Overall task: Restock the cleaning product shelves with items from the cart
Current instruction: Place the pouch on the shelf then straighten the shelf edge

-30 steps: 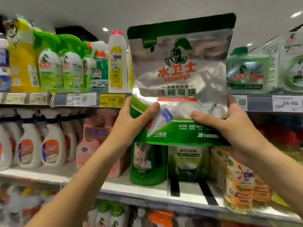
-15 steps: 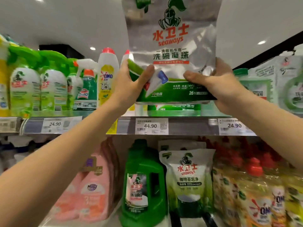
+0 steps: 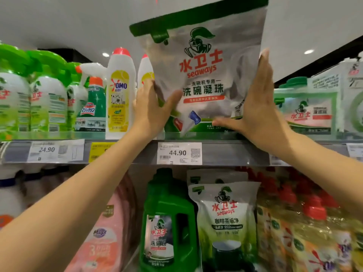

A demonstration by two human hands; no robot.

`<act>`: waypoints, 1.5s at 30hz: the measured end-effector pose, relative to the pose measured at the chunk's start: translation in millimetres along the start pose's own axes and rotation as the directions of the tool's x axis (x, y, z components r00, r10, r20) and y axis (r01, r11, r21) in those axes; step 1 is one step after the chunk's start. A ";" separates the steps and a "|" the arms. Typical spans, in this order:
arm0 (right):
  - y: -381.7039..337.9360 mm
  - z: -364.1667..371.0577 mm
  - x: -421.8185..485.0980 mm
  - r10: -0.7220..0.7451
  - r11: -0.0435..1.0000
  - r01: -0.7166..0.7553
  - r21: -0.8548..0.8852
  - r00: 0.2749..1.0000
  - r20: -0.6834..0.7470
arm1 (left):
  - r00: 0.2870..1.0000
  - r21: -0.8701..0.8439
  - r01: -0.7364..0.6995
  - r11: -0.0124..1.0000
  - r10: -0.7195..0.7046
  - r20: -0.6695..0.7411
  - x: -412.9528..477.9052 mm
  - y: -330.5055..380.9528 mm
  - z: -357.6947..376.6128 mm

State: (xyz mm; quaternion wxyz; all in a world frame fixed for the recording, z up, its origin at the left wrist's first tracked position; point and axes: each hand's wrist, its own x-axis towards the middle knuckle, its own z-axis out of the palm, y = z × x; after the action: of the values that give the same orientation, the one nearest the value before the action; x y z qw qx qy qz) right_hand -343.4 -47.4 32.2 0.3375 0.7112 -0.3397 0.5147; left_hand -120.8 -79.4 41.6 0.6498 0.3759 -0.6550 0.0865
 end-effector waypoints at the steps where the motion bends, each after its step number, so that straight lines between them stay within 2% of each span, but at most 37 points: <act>1: -3.5 -4.2 -1.0 -0.017 0.990 0.010 -0.143 0.999 -0.048 | 1.000 0.007 -0.012 1.000 0.012 0.012 -0.3 2.2 0.2; 4: -15.9 -12.8 2.5 -0.123 0.902 0.066 -0.427 0.986 -0.108 | 0.997 0.061 -0.080 0.995 0.078 0.025 0.9 1.1 3.3; 5: -18.3 -13.3 5.5 -0.180 0.870 0.126 -0.477 0.981 -0.068 | 0.996 0.061 -0.089 0.994 0.088 0.024 1.8 0.6 4.0; 7: -17.1 -10.2 11.2 -0.291 0.786 0.305 -0.538 0.950 0.113 | 0.996 0.050 -0.090 0.995 0.089 0.024 1.8 0.0 4.4; 9: -11.1 -6.1 18.2 -0.356 0.719 0.456 -0.525 0.890 0.285 | 0.995 0.037 -0.099 0.994 0.099 0.022 0.9 -0.5 4.1; 11: -6.0 -1.7 25.8 -0.374 0.691 0.544 -0.475 0.833 0.408 | 0.993 0.047 -0.117 0.992 0.116 0.027 0.0 -1.0 3.9; 14: -4.6 3.1 35.6 -0.349 0.696 0.587 -0.414 0.780 0.520 | 0.988 0.069 -0.152 0.986 0.149 0.050 0.6 -5.4 5.7; 18: 0.5 10.7 44.5 -0.257 0.767 0.573 -0.288 0.686 0.681 | 0.985 0.015 -0.161 0.987 0.160 0.067 2.3 -10.6 6.5; 25: 14.5 31.7 47.4 -0.273 0.699 0.657 -0.282 0.610 0.744 | 0.982 -0.052 -0.164 0.985 0.168 0.085 1.2 -7.2 5.6; 33: 21.4 43.8 48.6 -0.171 0.766 0.593 -0.250 0.562 0.809 | 0.979 -0.090 -0.169 0.982 0.177 0.096 1.9 -9.4 6.1; 39: 22.1 51.2 45.6 -0.146 0.794 0.559 -0.237 0.554 0.819 | 0.979 -0.083 -0.166 0.983 0.174 0.101 0.6 -8.4 5.4; 42: 15.0 48.9 50.6 -0.134 0.895 0.422 -0.146 0.565 0.814 | 0.979 -0.078 -0.167 0.983 0.175 0.106 0.3 -8.5 4.9; 45: 2.2 41.7 54.7 -0.163 0.974 0.227 0.018 0.637 0.753 | 0.980 -0.054 -0.170 0.984 0.175 0.100 -2.2 -5.1 4.3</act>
State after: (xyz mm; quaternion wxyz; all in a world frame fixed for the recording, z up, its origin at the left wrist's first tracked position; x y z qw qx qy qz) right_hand -311.2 -90.6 75.0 0.2483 0.8784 -0.3896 0.1226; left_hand -121.4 -84.7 37.1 0.6131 0.3069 -0.7199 0.1080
